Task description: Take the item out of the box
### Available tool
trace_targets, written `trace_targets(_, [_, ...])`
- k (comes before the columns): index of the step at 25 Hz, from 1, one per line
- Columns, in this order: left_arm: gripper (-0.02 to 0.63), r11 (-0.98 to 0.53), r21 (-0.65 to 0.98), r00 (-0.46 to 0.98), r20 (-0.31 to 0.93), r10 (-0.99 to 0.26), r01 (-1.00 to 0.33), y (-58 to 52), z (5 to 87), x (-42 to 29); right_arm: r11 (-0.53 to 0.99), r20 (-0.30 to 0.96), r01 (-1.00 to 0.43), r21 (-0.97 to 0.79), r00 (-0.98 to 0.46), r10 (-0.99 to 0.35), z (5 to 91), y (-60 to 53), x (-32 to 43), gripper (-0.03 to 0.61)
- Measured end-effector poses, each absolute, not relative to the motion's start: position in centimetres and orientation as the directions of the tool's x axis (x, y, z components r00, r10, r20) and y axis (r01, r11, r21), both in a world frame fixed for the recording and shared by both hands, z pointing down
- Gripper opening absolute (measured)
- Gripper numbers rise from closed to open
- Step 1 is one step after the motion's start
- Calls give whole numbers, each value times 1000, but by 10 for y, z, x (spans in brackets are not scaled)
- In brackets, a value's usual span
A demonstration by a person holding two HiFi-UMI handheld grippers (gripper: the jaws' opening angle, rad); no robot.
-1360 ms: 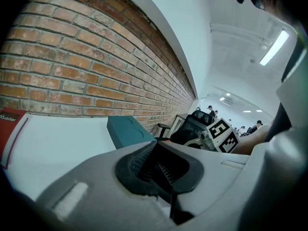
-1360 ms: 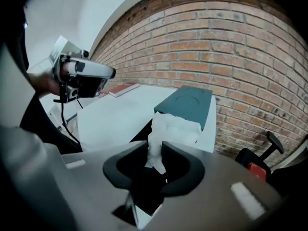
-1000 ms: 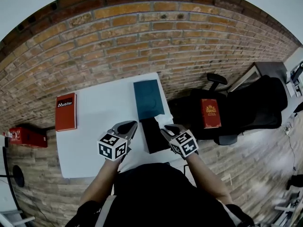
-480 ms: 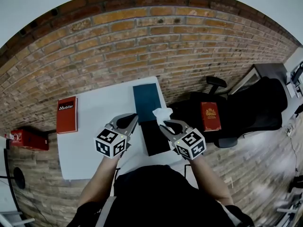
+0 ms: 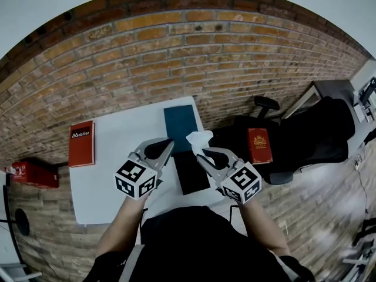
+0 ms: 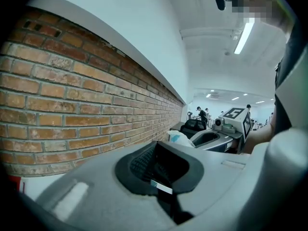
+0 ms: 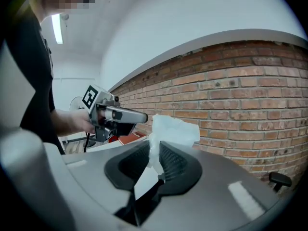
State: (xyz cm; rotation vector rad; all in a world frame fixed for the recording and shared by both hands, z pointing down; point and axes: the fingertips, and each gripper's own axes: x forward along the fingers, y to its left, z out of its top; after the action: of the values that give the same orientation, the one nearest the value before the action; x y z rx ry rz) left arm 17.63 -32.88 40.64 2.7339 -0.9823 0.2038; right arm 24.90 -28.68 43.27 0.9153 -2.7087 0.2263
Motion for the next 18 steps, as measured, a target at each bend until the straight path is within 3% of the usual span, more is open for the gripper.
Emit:
trace_targets(7, [6,-770,135,779,188,-598,-624,-326,395,181,759,216,-647,-77,-754,-621,413,-287,253,58])
trace_targets(18, [6,-738,177,757,217,-616,-651,-331,416,173,746,222,-651,-137,-755,-617,432,-285,254,54])
